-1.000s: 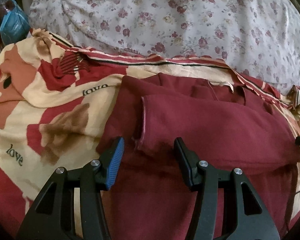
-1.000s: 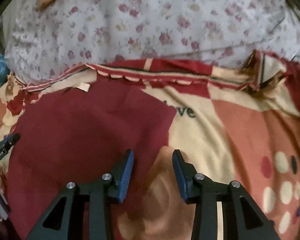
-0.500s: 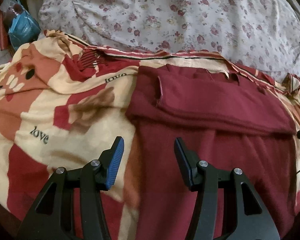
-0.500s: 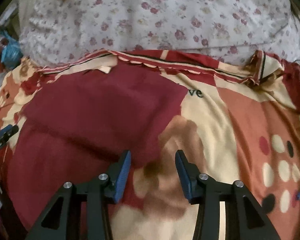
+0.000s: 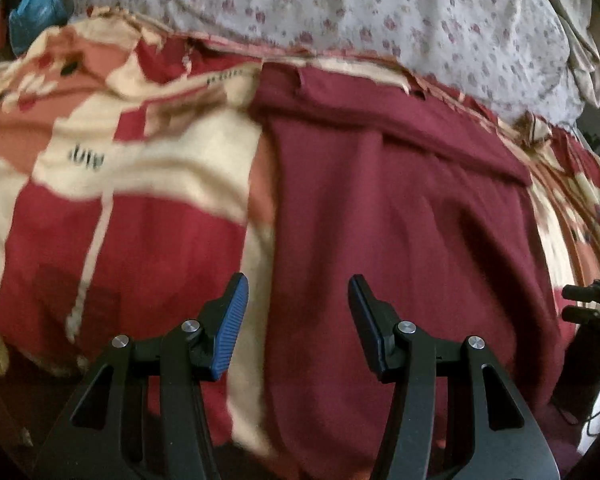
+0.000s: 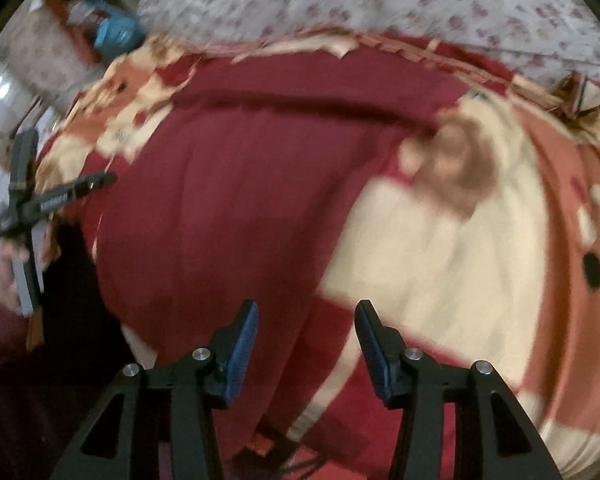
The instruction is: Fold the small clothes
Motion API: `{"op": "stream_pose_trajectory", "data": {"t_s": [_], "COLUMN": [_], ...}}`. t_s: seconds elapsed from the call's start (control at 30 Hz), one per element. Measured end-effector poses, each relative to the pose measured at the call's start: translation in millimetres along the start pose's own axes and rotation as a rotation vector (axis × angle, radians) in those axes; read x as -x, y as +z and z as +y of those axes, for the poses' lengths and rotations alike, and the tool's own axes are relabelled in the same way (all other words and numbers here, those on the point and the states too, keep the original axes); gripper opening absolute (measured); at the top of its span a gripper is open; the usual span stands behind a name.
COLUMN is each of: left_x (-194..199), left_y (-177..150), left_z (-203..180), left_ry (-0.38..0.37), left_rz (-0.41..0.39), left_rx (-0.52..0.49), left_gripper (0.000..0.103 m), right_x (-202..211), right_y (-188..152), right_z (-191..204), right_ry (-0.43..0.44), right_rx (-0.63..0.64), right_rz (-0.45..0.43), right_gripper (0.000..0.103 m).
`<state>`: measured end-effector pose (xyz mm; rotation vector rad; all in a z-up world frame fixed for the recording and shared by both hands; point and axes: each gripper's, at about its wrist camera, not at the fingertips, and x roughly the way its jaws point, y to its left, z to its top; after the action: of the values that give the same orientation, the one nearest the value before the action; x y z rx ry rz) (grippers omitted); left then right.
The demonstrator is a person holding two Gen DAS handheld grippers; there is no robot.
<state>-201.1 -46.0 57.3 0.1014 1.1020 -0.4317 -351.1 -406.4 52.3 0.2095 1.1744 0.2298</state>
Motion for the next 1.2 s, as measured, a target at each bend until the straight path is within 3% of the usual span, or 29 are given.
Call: {"op": "stream_pose_trajectory", "data": {"t_s": [0.13,0.33,0.67,1.07,1.1,1.2], "left_x": [2,-4,-12,-16,-15,-15], "left_y": [-27,-56,-60,-62,-63,-64], "left_z": [6,5,-7,-3,-5,-7], "left_ry": [-0.005,-0.038,-0.085,-0.122,-0.119,-0.124], "left_rz": [0.054,0.142,0.213,0.268,0.268,0.271], "left_rx": [0.013,-0.004,-0.053,-0.096,-0.112,-0.13], "left_gripper": [0.052,0.052,0.052,0.052,0.052,0.035], "right_x": [-12,-20,-32,-44,-43,-38], "right_y": [-21,-38,-55,-52,-52,-52], "right_z": [15,15,33,40,40,43], "right_ry": [0.027,0.119,0.277,0.31,0.311,0.296], "right_rx": [0.04,-0.023,-0.017,-0.006,-0.001,0.033], "right_rz": [0.034,0.061,0.104,0.09,0.079,0.043], "right_gripper": [0.048,0.049,0.055,0.056,0.056,0.055]}}
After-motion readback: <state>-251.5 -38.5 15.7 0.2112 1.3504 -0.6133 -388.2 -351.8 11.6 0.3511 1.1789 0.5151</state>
